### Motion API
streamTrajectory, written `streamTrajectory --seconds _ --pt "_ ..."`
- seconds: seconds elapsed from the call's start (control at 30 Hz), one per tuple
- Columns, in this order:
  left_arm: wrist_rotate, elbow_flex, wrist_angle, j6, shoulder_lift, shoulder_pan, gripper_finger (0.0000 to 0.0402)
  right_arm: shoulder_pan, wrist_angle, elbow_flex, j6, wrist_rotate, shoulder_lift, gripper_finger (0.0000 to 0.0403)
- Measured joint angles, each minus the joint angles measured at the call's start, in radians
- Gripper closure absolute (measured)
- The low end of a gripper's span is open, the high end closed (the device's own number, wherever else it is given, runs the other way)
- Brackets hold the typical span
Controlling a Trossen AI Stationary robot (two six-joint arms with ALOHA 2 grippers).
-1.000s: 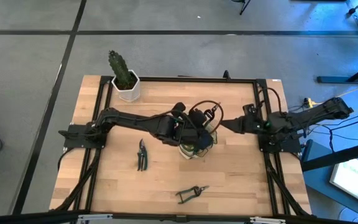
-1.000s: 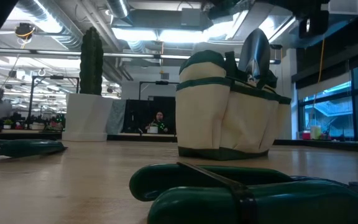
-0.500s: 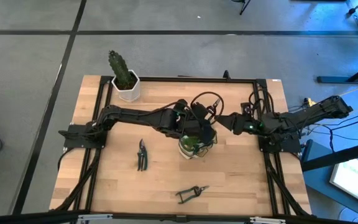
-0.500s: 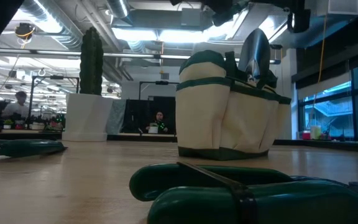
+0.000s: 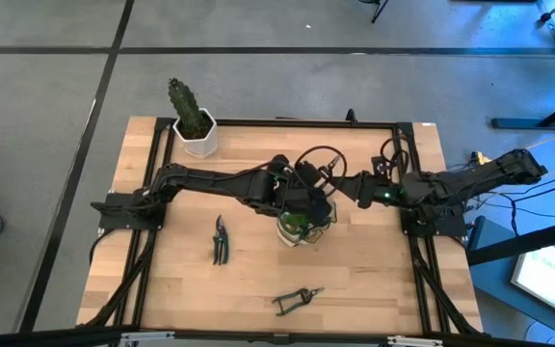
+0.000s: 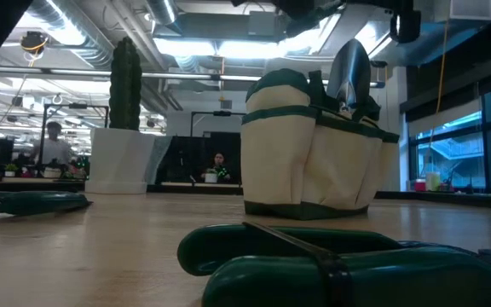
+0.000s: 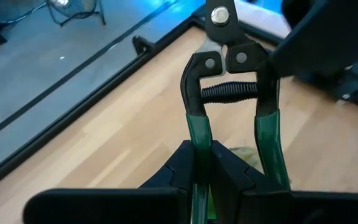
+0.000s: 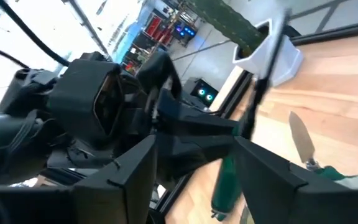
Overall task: Pick & Place Garden tools in Gardening bag
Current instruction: Put the top shear scissor into the gardening bag
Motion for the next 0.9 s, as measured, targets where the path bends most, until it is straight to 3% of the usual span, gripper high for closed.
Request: streamTrajectory --seconds 0.33,0.9 --pt "-0.015 0.0 -0.02 -0.019 -0.001 -0.002 0.0379 -0.006 -0.132 0.0 0.134 0.007 0.0 0.019" --pt "0.004 0.0 0.001 -0.012 -0.002 -0.012 0.0379 -0.039 -0.061 0.0 0.155 -0.003 0.068 0.0199"
